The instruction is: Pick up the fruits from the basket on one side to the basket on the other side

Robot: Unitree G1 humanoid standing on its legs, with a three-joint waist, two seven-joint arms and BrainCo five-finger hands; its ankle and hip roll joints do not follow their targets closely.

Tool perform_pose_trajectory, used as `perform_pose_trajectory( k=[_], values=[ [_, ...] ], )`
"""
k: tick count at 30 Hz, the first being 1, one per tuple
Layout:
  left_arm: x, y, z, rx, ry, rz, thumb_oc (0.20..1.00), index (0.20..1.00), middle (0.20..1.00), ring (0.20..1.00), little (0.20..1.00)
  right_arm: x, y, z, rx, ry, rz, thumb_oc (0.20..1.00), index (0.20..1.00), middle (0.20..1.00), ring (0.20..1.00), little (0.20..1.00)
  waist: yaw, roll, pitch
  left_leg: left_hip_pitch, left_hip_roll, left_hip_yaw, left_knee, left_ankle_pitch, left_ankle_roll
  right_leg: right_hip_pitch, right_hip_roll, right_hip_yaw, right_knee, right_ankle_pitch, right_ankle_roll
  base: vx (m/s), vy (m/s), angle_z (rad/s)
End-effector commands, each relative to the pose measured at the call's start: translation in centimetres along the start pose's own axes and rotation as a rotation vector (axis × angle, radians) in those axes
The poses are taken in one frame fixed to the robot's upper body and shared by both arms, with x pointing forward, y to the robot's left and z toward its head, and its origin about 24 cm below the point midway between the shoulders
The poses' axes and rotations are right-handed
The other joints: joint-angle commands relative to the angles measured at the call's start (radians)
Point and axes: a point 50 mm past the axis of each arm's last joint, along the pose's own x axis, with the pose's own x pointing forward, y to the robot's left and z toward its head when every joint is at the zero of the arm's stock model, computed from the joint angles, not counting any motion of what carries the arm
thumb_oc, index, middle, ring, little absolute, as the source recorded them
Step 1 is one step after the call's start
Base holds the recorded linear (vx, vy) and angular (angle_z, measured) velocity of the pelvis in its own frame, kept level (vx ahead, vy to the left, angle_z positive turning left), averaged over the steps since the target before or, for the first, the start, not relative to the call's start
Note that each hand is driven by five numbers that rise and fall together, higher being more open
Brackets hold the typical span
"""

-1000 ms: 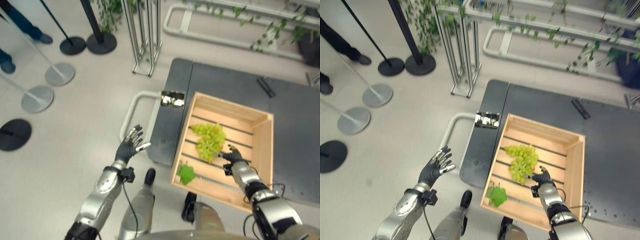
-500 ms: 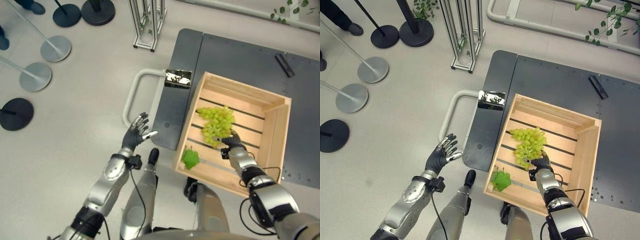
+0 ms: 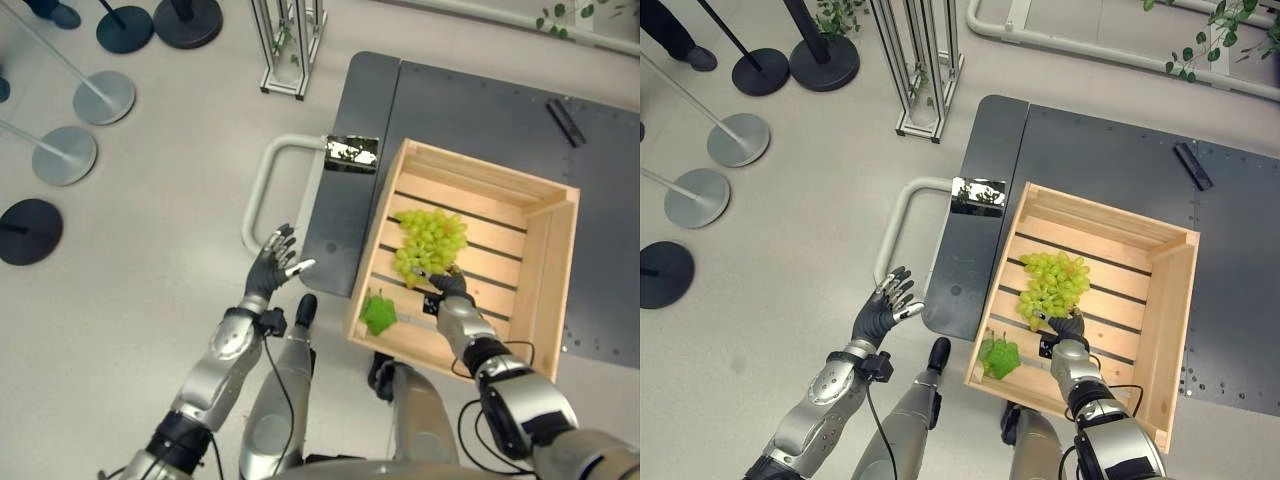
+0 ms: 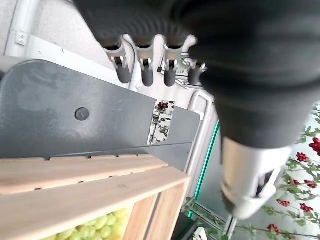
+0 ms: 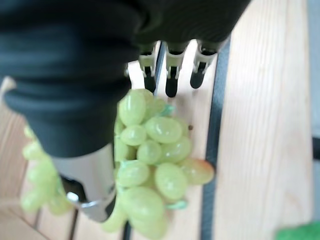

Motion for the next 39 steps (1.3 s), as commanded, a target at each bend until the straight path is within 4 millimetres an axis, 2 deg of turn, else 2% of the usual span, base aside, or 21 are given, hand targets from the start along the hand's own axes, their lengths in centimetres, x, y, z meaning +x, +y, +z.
perform_pose_trajectory(
  k=[1,3,5,7,8,10,15,23,31,35,36,37,38,39],
  values=[
    [-0.2,-1.7,1.6,-0.080,-0.100,-0.046,1.000,1.000,1.000,1.000,1.000,-0.7,3.3,2.0,0.073,-0.066,0.128,1.000,1.000,1.000,1.000,1.000,0.010,0.022,0.001,0.021,-0.004,0.046,-0.062,-0.050,0.019,-0.035,-0.055,0.029,-0.003,0.010,0.012,0.00,0.000,0.00],
    [-0.1,-1.7,1.6,-0.080,-0.101,-0.038,1.000,1.000,1.000,1.000,1.000,-1.3,4.9,2.8,0.057,-0.109,0.178,1.000,1.000,1.000,1.000,1.000,0.009,0.023,0.001,0.013,-0.003,0.049,-0.060,-0.049,0.018,-0.042,-0.052,0.031,-0.004,0.011,0.011,0.00,0.001,-0.02],
    [0.0,-1.7,1.7,-0.080,-0.103,-0.035,1.000,1.000,1.000,1.000,1.000,-1.5,5.3,3.0,0.072,-0.117,0.193,1.000,1.000,1.000,1.000,1.000,0.008,0.023,0.001,0.011,-0.004,0.049,-0.060,-0.048,0.018,-0.043,-0.052,0.031,-0.004,0.012,0.011,0.00,-0.001,-0.04],
    [0.0,-1.8,1.6,-0.085,-0.102,-0.024,1.000,1.000,1.000,1.000,1.000,-2.3,6.5,3.3,0.158,-0.131,0.243,1.000,1.000,1.000,1.000,1.000,0.007,0.018,0.001,0.004,-0.003,0.048,-0.058,-0.048,0.019,-0.051,-0.051,0.031,-0.003,0.014,0.010,0.00,0.000,0.00],
    [0.1,-1.6,1.5,-0.081,-0.098,-0.014,1.000,1.000,1.000,1.000,1.000,-2.6,7.1,3.4,0.143,-0.148,0.265,1.000,1.000,1.000,1.000,1.000,0.007,0.015,0.001,0.002,-0.003,0.047,-0.058,-0.047,0.020,-0.055,-0.050,0.031,-0.002,0.016,0.011,0.00,0.000,0.00],
    [0.1,-1.6,1.5,-0.081,-0.098,-0.014,1.000,1.000,1.000,1.000,1.000,-2.6,7.1,3.3,0.142,-0.148,0.265,1.000,1.000,1.000,1.000,1.000,0.007,0.015,0.001,0.002,-0.003,0.047,-0.058,-0.047,0.020,-0.055,-0.050,0.031,-0.002,0.016,0.011,0.00,0.000,0.00],
    [0.4,-1.4,1.6,-0.081,-0.101,0.006,1.000,1.000,1.000,1.000,1.000,-3.5,7.6,2.6,0.269,-0.129,0.315,1.000,1.000,1.000,1.000,1.000,0.004,0.003,0.001,-0.004,-0.002,0.047,-0.058,-0.047,0.019,-0.060,-0.052,0.028,0.000,0.018,0.013,0.00,0.000,0.00],
    [0.7,-1.9,1.6,-0.093,-0.100,0.005,1.000,1.000,1.000,1.000,1.000,-3.3,7.6,1.7,0.354,-0.064,0.258,1.000,1.000,1.000,1.000,1.000,0.007,0.003,0.001,-0.007,-0.003,0.049,-0.058,-0.050,0.019,-0.060,-0.054,0.029,-0.003,0.019,0.013,0.00,0.000,0.00],
    [0.8,-2.2,1.8,-0.099,-0.107,-0.011,1.000,1.000,1.000,1.000,1.000,-3.3,8.5,2.5,0.380,-0.056,0.270,1.000,1.000,1.000,1.000,1.000,0.014,0.009,0.001,-0.008,-0.004,0.051,-0.057,-0.051,0.021,-0.063,-0.054,0.028,-0.001,0.020,0.014,0.00,0.000,0.00],
    [0.7,-2.1,1.7,-0.100,-0.106,0.000,1.000,1.000,1.000,1.000,1.000,-3.6,8.8,2.7,0.354,-0.083,0.294,1.000,1.000,1.000,1.000,1.000,0.014,0.005,0.001,-0.006,-0.005,0.052,-0.057,-0.052,0.022,-0.066,-0.054,0.030,0.002,0.022,0.015,0.00,0.000,0.00],
    [0.8,-1.8,1.8,-0.093,-0.111,0.010,1.000,1.000,1.000,1.000,1.000,-3.7,8.7,2.9,0.253,-0.122,0.300,1.000,1.000,1.000,1.000,1.000,0.014,0.002,0.001,-0.007,-0.005,0.053,-0.058,-0.052,0.023,-0.067,-0.054,0.031,0.001,0.024,0.015,0.00,0.000,0.00],
    [0.8,-1.8,1.8,-0.093,-0.111,0.010,1.000,1.000,1.000,1.000,1.000,-3.7,8.7,2.9,0.253,-0.122,0.300,1.000,1.000,1.000,1.000,1.000,0.014,0.003,0.001,-0.007,-0.005,0.053,-0.058,-0.052,0.023,-0.067,-0.054,0.031,0.001,0.024,0.015,0.00,0.000,0.00],
    [0.8,-1.6,1.9,-0.084,-0.118,0.021,1.000,1.000,1.000,1.000,1.000,-3.6,8.5,3.2,0.075,-0.185,0.286,1.000,1.000,1.000,1.000,1.000,0.013,0.000,0.001,-0.007,-0.005,0.052,-0.058,-0.051,0.024,-0.068,-0.053,0.032,0.000,0.026,0.015,0.00,0.000,0.00],
    [0.8,-1.6,1.9,-0.084,-0.118,0.021,1.000,1.000,1.000,1.000,1.000,-3.6,8.5,3.2,0.074,-0.185,0.286,1.000,1.000,1.000,1.000,1.000,0.013,0.001,0.001,-0.007,-0.005,0.052,-0.058,-0.051,0.024,-0.068,-0.053,0.032,0.000,0.026,0.015,0.00,0.000,0.00]
  ],
)
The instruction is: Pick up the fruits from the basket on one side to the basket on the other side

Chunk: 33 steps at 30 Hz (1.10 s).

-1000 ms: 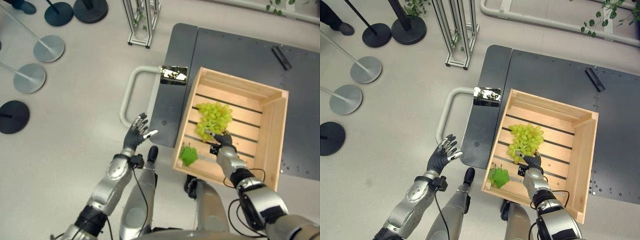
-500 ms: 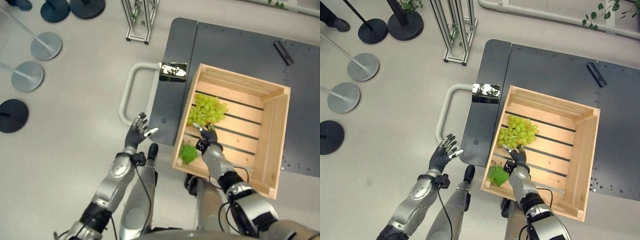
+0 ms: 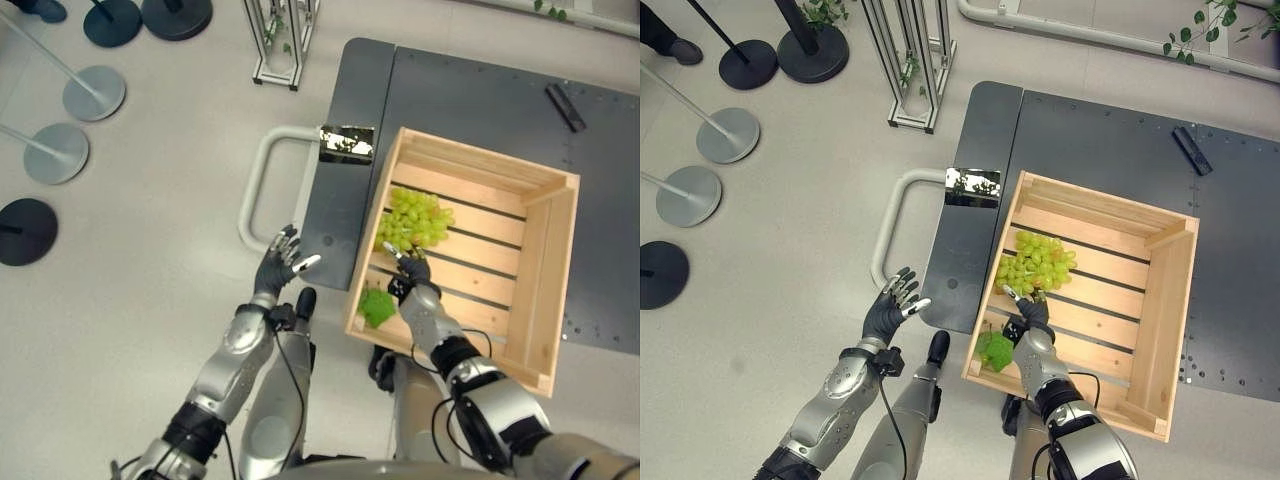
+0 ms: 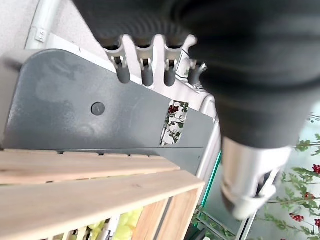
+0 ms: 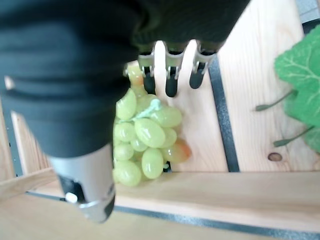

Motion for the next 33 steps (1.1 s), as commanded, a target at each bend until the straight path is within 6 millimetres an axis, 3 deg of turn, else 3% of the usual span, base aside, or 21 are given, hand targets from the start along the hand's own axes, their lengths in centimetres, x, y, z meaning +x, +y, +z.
perform_pose_trajectory(
  k=[1,4,9,10,12,14,15,17,18,19,21,22,26,33],
  values=[
    [-0.3,-0.7,2.3,-0.040,-0.136,-0.024,1.000,1.000,1.000,1.000,1.000,-0.3,2.5,1.8,-0.224,-0.119,0.086,1.000,1.000,1.000,1.000,1.000,0.020,-0.007,-0.002,0.042,-0.008,0.051,-0.084,-0.051,0.029,-0.012,-0.055,0.023,-0.033,0.030,0.021,0.00,0.000,0.00],
    [-0.4,0.1,3.1,-0.014,-0.178,0.006,1.000,1.000,1.000,1.000,1.000,-0.8,1.2,3.2,-0.474,-0.247,0.117,1.000,1.000,1.000,1.000,1.000,0.011,-0.024,-0.002,0.037,-0.005,0.048,-0.082,-0.050,0.030,-0.017,-0.054,0.025,-0.034,0.032,0.025,0.00,0.000,0.00],
    [-0.7,1.7,3.8,0.015,-0.214,0.048,1.000,1.000,1.000,1.000,1.000,-1.7,-3.1,6.0,-0.708,-0.394,0.064,1.000,1.000,1.000,1.000,1.000,-0.002,-0.056,-0.002,0.039,-0.002,0.046,-0.083,-0.053,0.030,-0.015,-0.054,0.023,-0.031,0.027,0.028,0.00,0.000,0.00],
    [-0.7,1.6,3.8,0.015,-0.214,0.048,1.000,1.000,1.000,1.000,1.000,-1.7,-3.2,6.0,-0.709,-0.393,0.063,1.000,1.000,1.000,1.000,1.000,-0.002,-0.056,-0.002,0.039,-0.002,0.046,-0.083,-0.053,0.030,-0.014,-0.054,0.023,-0.031,0.027,0.028,0.00,0.000,0.00],
    [-1.0,2.4,4.1,0.027,-0.225,0.051,1.000,1.000,1.000,1.000,1.000,-2.7,-5.5,8.6,-0.824,-0.491,0.027,1.000,1.000,1.000,1.000,1.000,-0.009,-0.069,-0.002,0.041,0.000,0.046,-0.083,-0.056,0.031,-0.016,-0.055,0.024,-0.027,0.024,0.028,0.00,0.000,0.00],
    [-1.1,2.6,4.2,0.029,-0.224,0.051,1.000,1.000,1.000,1.000,1.000,-3.1,-5.9,9.6,-0.858,-0.526,0.017,1.000,1.000,1.000,1.000,1.000,-0.010,-0.073,-0.002,0.041,0.000,0.046,-0.082,-0.057,0.032,-0.016,-0.054,0.025,-0.025,0.023,0.027,0.00,0.000,0.00],
    [-1.2,2.9,4.5,0.039,-0.235,0.048,1.000,1.000,1.000,1.000,1.000,-4.2,-6.7,11.7,-0.950,-0.607,-0.006,1.000,1.000,1.000,1.000,1.000,-0.016,-0.084,-0.002,0.045,0.001,0.046,-0.081,-0.059,0.032,-0.014,-0.054,0.028,-0.024,0.019,0.026,0.00,0.000,0.00],
    [-1.3,3.0,4.6,0.046,-0.238,0.042,1.000,1.000,1.000,1.000,1.000,-5.1,-7.3,13.4,-1.017,-0.670,-0.026,1.000,1.000,1.000,1.000,1.000,-0.020,-0.090,-0.002,0.049,0.002,0.046,-0.083,-0.060,0.033,-0.013,-0.054,0.030,-0.022,0.017,0.026,0.00,0.000,0.00],
    [-1.2,3.0,4.7,0.046,-0.240,0.039,1.000,1.000,1.000,1.000,1.000,-5.1,-7.3,13.5,-1.017,-0.672,-0.028,1.000,1.000,1.000,1.000,1.000,-0.018,-0.086,-0.002,0.044,0.003,0.045,-0.085,-0.052,0.034,-0.017,-0.051,0.029,-0.028,0.027,0.025,0.00,0.000,0.00],
    [-1.3,3.1,4.8,0.056,-0.241,0.029,1.000,1.000,1.000,1.000,1.000,-6.2,-7.3,15.5,-1.111,-0.756,-0.044,1.000,1.000,1.000,1.000,1.000,-0.021,-0.097,-0.002,0.054,0.002,0.047,-0.084,-0.061,0.033,-0.011,-0.053,0.031,-0.019,0.016,0.026,0.00,0.000,0.00],
    [-1.3,3.0,4.9,0.061,-0.246,0.023,1.000,1.000,1.000,1.000,1.000,-6.5,-7.4,15.9,-1.119,-0.768,-0.043,1.000,1.000,1.000,1.000,1.000,-0.021,-0.096,-0.002,0.051,0.003,0.046,-0.086,-0.054,0.034,-0.014,-0.051,0.031,-0.024,0.025,0.026,0.00,0.000,0.00],
    [-1.4,3.2,5.0,0.072,-0.244,0.013,1.000,1.000,1.000,1.000,1.000,-7.4,-7.1,17.5,-1.187,-0.833,-0.047,1.000,1.000,1.000,1.000,1.000,-0.021,-0.105,-0.002,0.060,0.001,0.047,-0.084,-0.063,0.032,-0.009,-0.053,0.033,-0.015,0.012,0.025,0.00,0.000,0.00],
    [-1.6,3.2,5.3,0.089,-0.247,-0.005,1.000,1.000,1.000,1.000,1.000,-8.4,-6.6,19.4,-1.289,-0.908,-0.047,1.000,1.000,1.000,1.000,1.000,-0.016,-0.111,-0.002,0.060,0.002,0.045,-0.085,-0.056,0.033,-0.007,-0.050,0.033,-0.017,0.019,0.024,0.00,0.000,0.00],
    [-1.6,2.8,5.2,0.101,-0.240,-0.054,1.000,1.000,1.000,1.000,1.000,-7.2,-5.7,20.4,-1.576,-0.872,-0.053,1.000,1.000,1.000,1.000,1.000,0.005,-0.117,-0.002,0.065,-0.001,0.036,-0.083,-0.061,0.031,-0.002,-0.049,0.030,-0.012,0.009,0.021,0.00,0.000,0.00]
  ],
)
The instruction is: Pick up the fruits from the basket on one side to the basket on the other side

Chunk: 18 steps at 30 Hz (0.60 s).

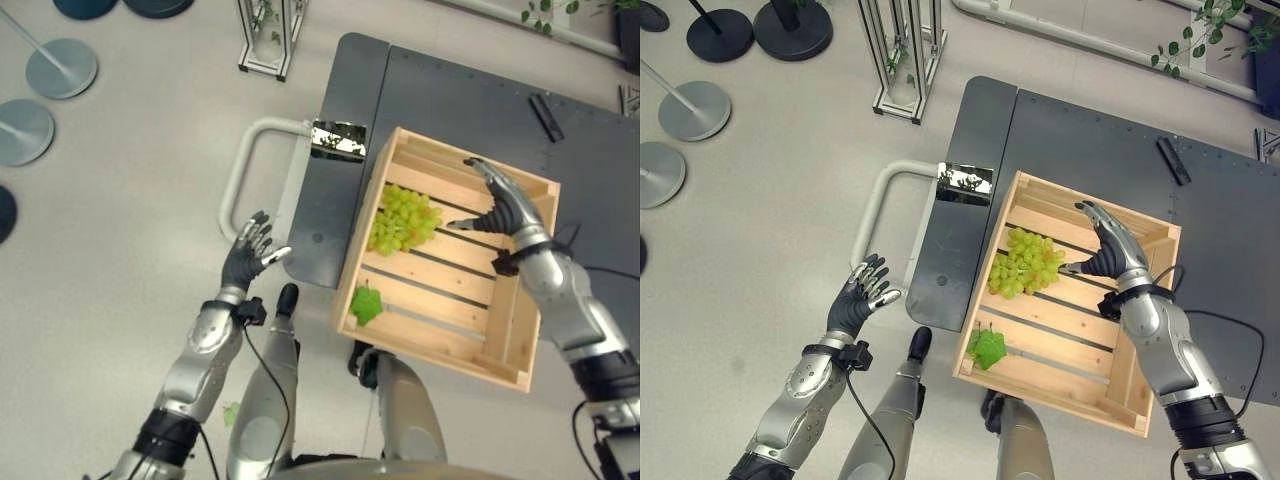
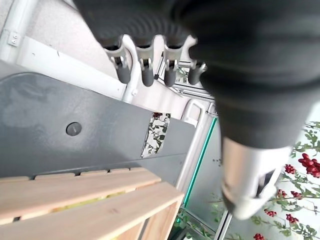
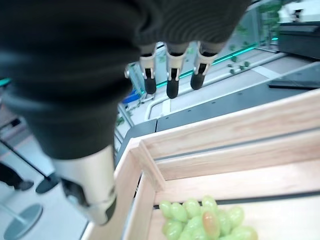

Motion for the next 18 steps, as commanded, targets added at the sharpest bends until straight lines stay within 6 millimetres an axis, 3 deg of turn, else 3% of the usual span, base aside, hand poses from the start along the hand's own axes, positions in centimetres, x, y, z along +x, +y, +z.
perform_pose_trajectory(
  k=[1,9,13,14,16,18],
  values=[
    [-0.5,-0.8,2.7,0.020,-0.135,-0.064,1.000,1.000,1.000,1.000,1.000,2.0,-2.2,1.0,-0.213,-0.067,-0.017,1.000,1.000,1.000,1.000,1.000,0.015,-0.008,-0.020,0.062,0.003,0.034,-0.076,-0.063,0.025,-0.009,-0.054,0.027,0.000,0.003,0.014,0.00,0.000,0.00],
    [-0.5,-1.3,2.8,0.023,-0.135,-0.105,1.000,1.000,1.000,1.000,1.000,4.5,2.3,0.2,-0.405,-0.008,0.183,1.000,1.000,1.000,1.000,1.000,0.057,-0.013,-0.020,0.040,0.010,0.007,-0.080,-0.045,0.019,-0.014,-0.045,0.004,-0.001,0.009,0.009,-0.01,-0.033,0.04],
    [-0.6,-1.2,2.7,0.017,-0.128,-0.102,1.000,1.000,1.000,1.000,1.000,4.4,3.9,-0.1,-0.427,0.011,0.240,1.000,1.000,1.000,1.000,1.000,0.070,-0.017,-0.020,0.035,0.009,-0.003,-0.079,-0.043,0.018,-0.015,-0.044,-0.005,0.003,0.005,0.009,0.00,-0.031,0.12],
    [-0.7,-1.1,2.7,0.013,-0.130,-0.097,1.000,1.000,1.000,1.000,1.000,4.0,5.4,-0.8,-0.433,0.045,0.292,1.000,1.000,1.000,1.000,1.000,0.078,-0.020,-0.020,0.030,0.011,-0.008,-0.079,-0.040,0.016,-0.014,-0.044,-0.012,0.005,0.001,0.008,0.02,-0.056,0.07],
    [-0.7,-1.0,2.6,0.013,-0.126,-0.092,1.000,1.000,1.000,1.000,1.000,4.0,6.0,-0.7,-0.441,0.048,0.304,1.000,1.000,1.000,1.000,1.000,0.081,-0.022,-0.020,0.031,0.010,-0.010,-0.079,-0.041,0.015,-0.013,-0.043,-0.015,0.008,-0.003,0.007,0.00,-0.029,0.08],
    [-0.7,-1.0,2.6,0.014,-0.126,-0.091,1.000,1.000,1.000,1.000,1.000,3.4,8.1,-1.4,-0.445,0.086,0.367,1.000,1.000,1.000,1.000,1.000,0.092,-0.021,-0.020,0.026,0.012,-0.018,-0.077,-0.038,0.013,-0.017,-0.042,-0.023,0.014,-0.006,0.005,-0.02,-0.022,0.11]
  ],
)
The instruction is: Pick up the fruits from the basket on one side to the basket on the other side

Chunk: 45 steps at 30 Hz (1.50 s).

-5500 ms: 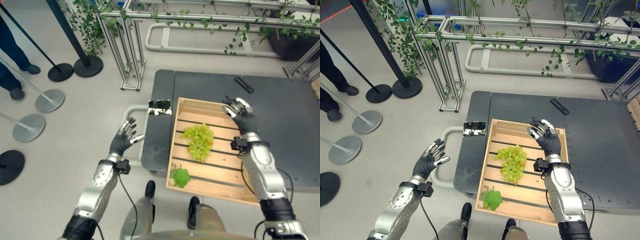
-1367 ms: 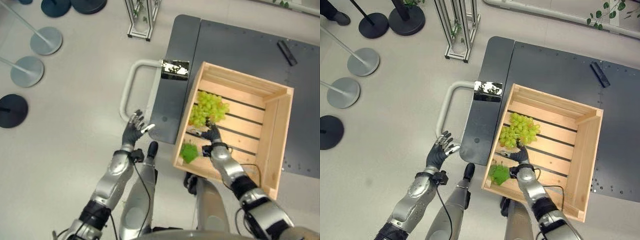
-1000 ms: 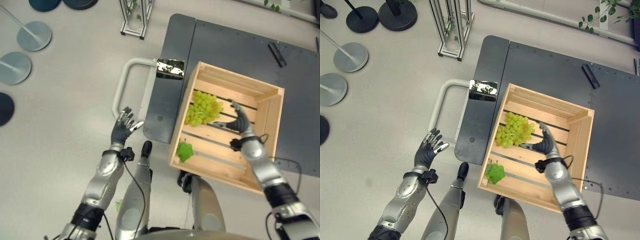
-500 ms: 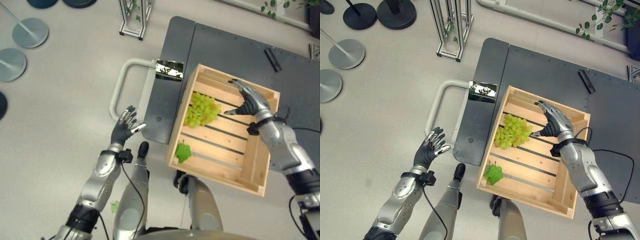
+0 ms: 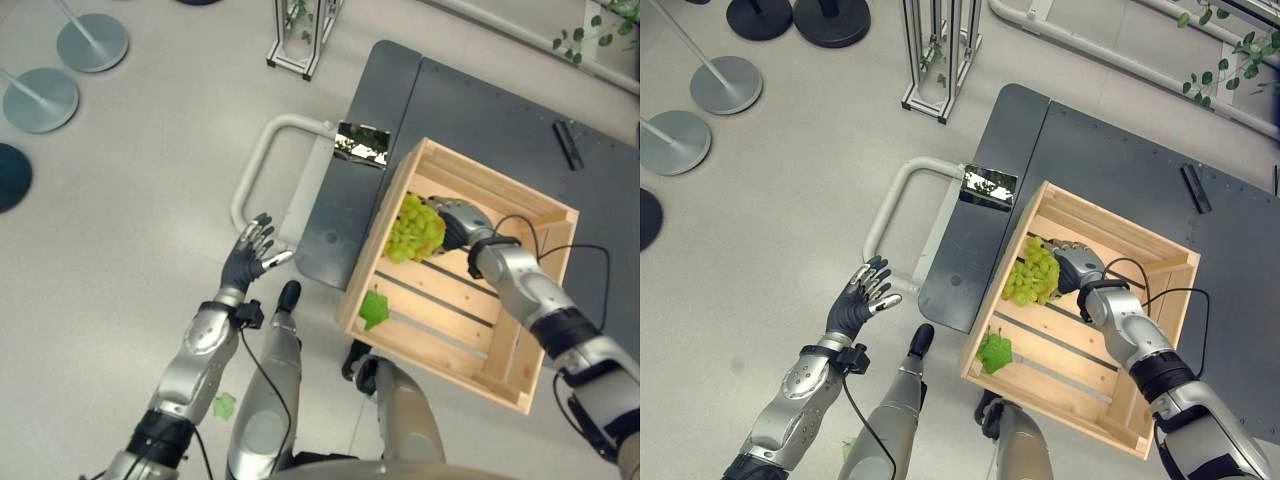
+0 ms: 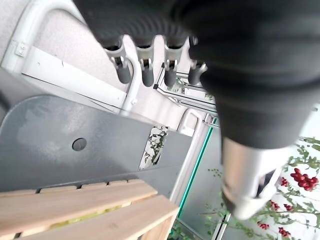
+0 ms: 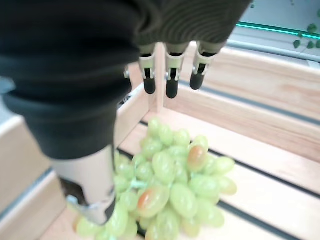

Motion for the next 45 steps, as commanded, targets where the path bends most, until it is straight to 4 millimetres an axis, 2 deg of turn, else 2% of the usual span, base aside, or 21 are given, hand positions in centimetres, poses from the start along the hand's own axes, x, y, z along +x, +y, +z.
perform_pose_trajectory(
  k=[1,2,3,5,12,21,22,31,45],
  values=[
    [-0.6,-1.0,2.6,-0.012,-0.133,-0.050,1.000,1.000,1.000,1.000,1.000,0.7,0.0,-0.1,-0.067,0.034,0.003,1.000,1.000,1.000,1.000,1.000,0.015,-0.007,-0.020,0.027,0.014,0.030,-0.071,-0.049,0.025,-0.042,-0.048,0.025,0.028,-0.005,0.009,0.01,-0.029,0.10],
    [-0.7,-1.0,2.5,-0.011,-0.131,-0.048,1.000,1.000,1.000,1.000,1.000,0.7,0.1,-0.1,-0.067,0.032,0.005,1.000,1.000,1.000,1.000,1.000,0.015,-0.010,-0.020,0.032,0.013,0.031,-0.069,-0.056,0.024,-0.039,-0.049,0.025,0.032,-0.013,0.010,0.00,-0.029,0.08],
    [-0.7,-1.0,2.6,-0.014,-0.136,-0.044,1.000,1.000,1.000,1.000,1.000,0.7,1.6,0.0,-0.044,0.056,0.038,1.000,1.000,1.000,1.000,1.000,0.021,-0.008,-0.020,0.027,0.014,0.025,-0.068,-0.053,0.023,-0.041,-0.049,0.021,0.037,-0.016,0.007,0.00,0.000,0.00],
    [-0.7,-1.0,2.5,-0.020,-0.137,-0.038,1.000,1.000,1.000,1.000,1.000,0.9,2.3,0.5,-0.037,0.058,0.056,1.000,1.000,1.000,1.000,1.000,0.025,-0.006,-0.020,0.023,0.014,0.022,-0.067,-0.053,0.021,-0.042,-0.049,0.017,0.039,-0.020,0.005,0.00,0.000,0.00],
    [-0.7,-1.0,2.5,-0.024,-0.145,-0.025,1.000,1.000,1.000,1.000,1.000,0.9,4.0,1.3,-0.005,0.067,0.084,1.000,1.000,1.000,1.000,1.000,0.028,0.005,-0.020,0.013,0.016,0.014,-0.064,-0.049,0.018,-0.052,-0.046,0.011,0.048,-0.024,0.002,0.00,0.000,0.00],
    [-0.9,-1.2,2.5,-0.034,-0.146,-0.026,1.000,1.000,1.000,1.000,1.000,1.0,4.6,2.1,0.027,0.071,0.085,1.000,1.000,1.000,1.000,1.000,0.030,0.017,-0.020,0.001,0.018,0.006,-0.063,-0.044,0.016,-0.066,-0.045,0.008,0.061,-0.028,-0.001,0.00,-0.003,0.02],
    [-0.9,-1.4,2.4,-0.038,-0.145,-0.031,1.000,1.000,1.000,1.000,1.000,0.9,5.1,2.0,0.029,0.081,0.097,1.000,1.000,1.000,1.000,1.000,0.030,0.019,-0.020,-0.001,0.018,0.005,-0.061,-0.044,0.016,-0.068,-0.045,0.007,0.062,-0.028,-0.001,0.00,-0.004,0.03],
    [-1.0,-1.4,2.4,-0.041,-0.142,-0.033,1.000,1.000,1.000,1.000,1.000,1.1,5.5,1.6,0.005,0.118,0.113,1.000,1.000,1.000,1.000,1.000,0.033,0.031,-0.020,-0.015,0.019,0.003,-0.056,-0.041,0.014,-0.075,-0.046,0.000,0.067,-0.030,-0.001,0.00,-0.002,0.02],
    [-1.1,-1.8,2.5,-0.024,-0.141,-0.061,1.000,1.000,1.000,1.000,1.000,1.5,5.6,-0.5,-0.270,0.206,0.202,1.000,1.000,1.000,1.000,1.000,0.045,0.044,-0.020,-0.045,0.016,-0.013,-0.049,-0.037,0.011,-0.100,-0.051,-0.016,0.082,-0.030,0.000,0.00,-0.001,0.00]
  ],
)
